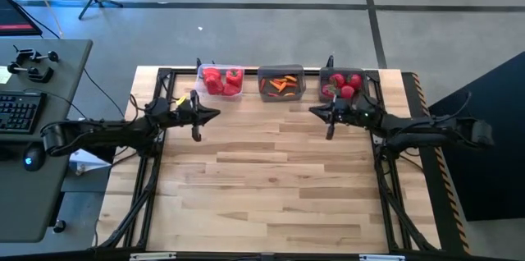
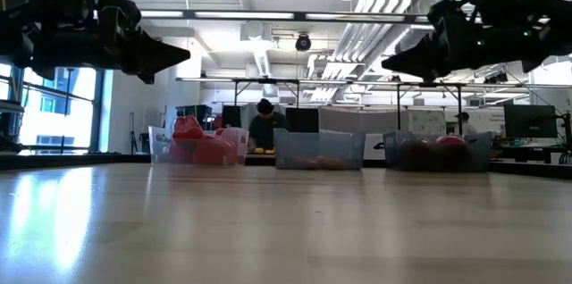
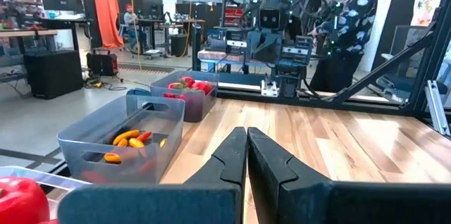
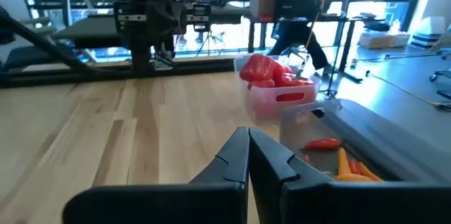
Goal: Sort produce into baskets
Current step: Return to Home Position
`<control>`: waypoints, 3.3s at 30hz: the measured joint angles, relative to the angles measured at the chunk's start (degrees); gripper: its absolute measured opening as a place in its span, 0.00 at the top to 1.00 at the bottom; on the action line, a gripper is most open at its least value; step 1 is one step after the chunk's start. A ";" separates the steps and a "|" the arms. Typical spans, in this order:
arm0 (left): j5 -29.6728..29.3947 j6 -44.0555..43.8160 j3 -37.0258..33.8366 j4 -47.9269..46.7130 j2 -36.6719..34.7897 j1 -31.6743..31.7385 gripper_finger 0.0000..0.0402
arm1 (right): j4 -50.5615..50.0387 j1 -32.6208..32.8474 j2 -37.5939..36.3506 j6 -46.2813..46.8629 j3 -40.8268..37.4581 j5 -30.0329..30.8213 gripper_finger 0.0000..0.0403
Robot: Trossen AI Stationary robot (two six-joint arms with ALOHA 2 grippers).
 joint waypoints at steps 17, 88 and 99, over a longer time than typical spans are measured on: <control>-7.56 -0.40 0.00 -13.42 -10.80 -2.03 1.00 | -14.83 -0.02 -23.89 -1.96 -7.12 9.42 1.00; -6.57 -16.96 -0.70 -48.16 -37.35 1.11 1.00 | -35.38 -1.88 -50.96 -1.48 -10.39 20.39 1.00; -6.58 -16.96 -0.70 -48.15 -37.35 1.11 1.00 | -35.38 -1.88 -50.96 -1.48 -10.42 20.37 1.00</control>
